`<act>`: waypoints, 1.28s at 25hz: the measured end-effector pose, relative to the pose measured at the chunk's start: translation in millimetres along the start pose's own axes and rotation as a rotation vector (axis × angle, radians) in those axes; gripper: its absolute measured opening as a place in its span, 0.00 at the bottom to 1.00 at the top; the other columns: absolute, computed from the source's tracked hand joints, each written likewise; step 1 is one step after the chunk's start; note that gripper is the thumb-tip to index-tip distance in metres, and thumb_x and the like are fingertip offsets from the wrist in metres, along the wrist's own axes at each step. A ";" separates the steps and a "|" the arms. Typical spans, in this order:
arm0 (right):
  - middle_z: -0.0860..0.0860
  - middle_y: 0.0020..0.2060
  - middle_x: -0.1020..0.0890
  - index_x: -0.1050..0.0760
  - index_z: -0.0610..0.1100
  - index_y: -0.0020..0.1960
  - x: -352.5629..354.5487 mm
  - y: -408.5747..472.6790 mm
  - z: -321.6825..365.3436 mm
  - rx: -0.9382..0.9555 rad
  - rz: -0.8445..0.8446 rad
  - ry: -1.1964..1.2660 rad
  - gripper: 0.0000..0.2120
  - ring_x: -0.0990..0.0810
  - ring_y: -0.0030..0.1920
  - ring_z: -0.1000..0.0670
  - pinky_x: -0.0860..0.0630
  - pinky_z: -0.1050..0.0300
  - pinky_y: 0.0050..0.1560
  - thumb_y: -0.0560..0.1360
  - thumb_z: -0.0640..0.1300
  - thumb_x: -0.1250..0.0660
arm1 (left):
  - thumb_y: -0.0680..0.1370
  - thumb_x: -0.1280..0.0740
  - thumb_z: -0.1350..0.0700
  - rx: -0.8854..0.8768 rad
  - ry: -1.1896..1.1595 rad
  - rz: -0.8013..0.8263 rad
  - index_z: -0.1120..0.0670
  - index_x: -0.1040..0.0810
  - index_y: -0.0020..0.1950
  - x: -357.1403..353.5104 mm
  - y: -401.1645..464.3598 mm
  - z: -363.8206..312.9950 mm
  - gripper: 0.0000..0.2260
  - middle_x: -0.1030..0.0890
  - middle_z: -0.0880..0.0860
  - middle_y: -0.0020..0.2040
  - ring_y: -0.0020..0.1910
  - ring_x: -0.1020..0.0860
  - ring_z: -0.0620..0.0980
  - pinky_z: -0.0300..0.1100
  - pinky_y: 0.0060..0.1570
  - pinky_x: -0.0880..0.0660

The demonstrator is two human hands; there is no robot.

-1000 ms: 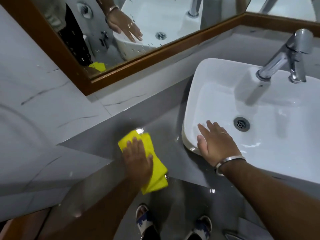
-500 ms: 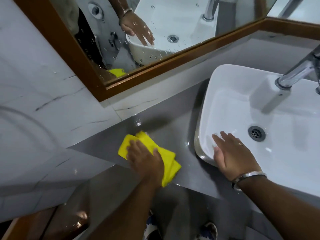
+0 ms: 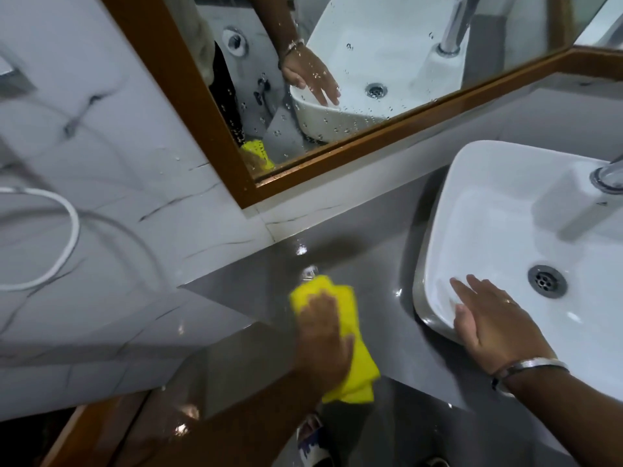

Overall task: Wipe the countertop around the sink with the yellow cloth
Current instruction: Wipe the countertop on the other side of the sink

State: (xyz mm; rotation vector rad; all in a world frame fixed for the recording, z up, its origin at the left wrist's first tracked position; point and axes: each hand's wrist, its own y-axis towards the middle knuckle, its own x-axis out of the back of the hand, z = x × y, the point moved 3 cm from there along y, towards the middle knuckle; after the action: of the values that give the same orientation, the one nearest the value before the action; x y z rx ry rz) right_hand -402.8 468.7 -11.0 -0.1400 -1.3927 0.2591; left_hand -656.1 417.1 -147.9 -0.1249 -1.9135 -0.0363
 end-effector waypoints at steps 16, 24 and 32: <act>0.41 0.68 0.29 0.35 0.44 0.70 -2.1 3.6 -3.9 0.067 -0.003 0.014 0.33 0.33 0.69 0.40 0.36 0.46 0.68 0.72 0.56 0.61 | 0.77 0.44 0.39 -0.164 0.150 -0.095 0.60 0.36 0.75 -3.2 53.1 9.7 0.33 0.32 0.62 0.74 0.72 0.35 0.64 0.60 0.68 0.33; 0.39 0.68 0.29 0.36 0.43 0.70 -3.2 5.1 -3.2 0.055 0.000 0.002 0.33 0.32 0.68 0.39 0.36 0.46 0.67 0.72 0.56 0.61 | 0.75 0.44 0.42 0.425 -0.089 -0.019 0.63 0.41 0.75 -13.2 11.0 -76.7 0.35 0.36 0.65 0.75 0.73 0.37 0.67 0.58 0.72 0.54; 0.40 0.70 0.32 0.38 0.45 0.71 2.0 -0.1 -1.8 0.044 -0.027 0.047 0.35 0.34 0.69 0.41 0.37 0.47 0.69 0.70 0.57 0.61 | 0.79 0.42 0.39 0.546 -0.012 -0.015 0.62 0.48 0.78 33.2 84.7 34.3 0.37 0.45 0.64 0.78 0.76 0.47 0.64 0.60 0.74 0.47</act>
State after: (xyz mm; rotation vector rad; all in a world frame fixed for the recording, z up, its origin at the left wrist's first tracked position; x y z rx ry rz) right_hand -400.8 469.1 -9.4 -0.0900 -1.3406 0.2619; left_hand -690.5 506.6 -131.4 0.2577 -1.8705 0.4745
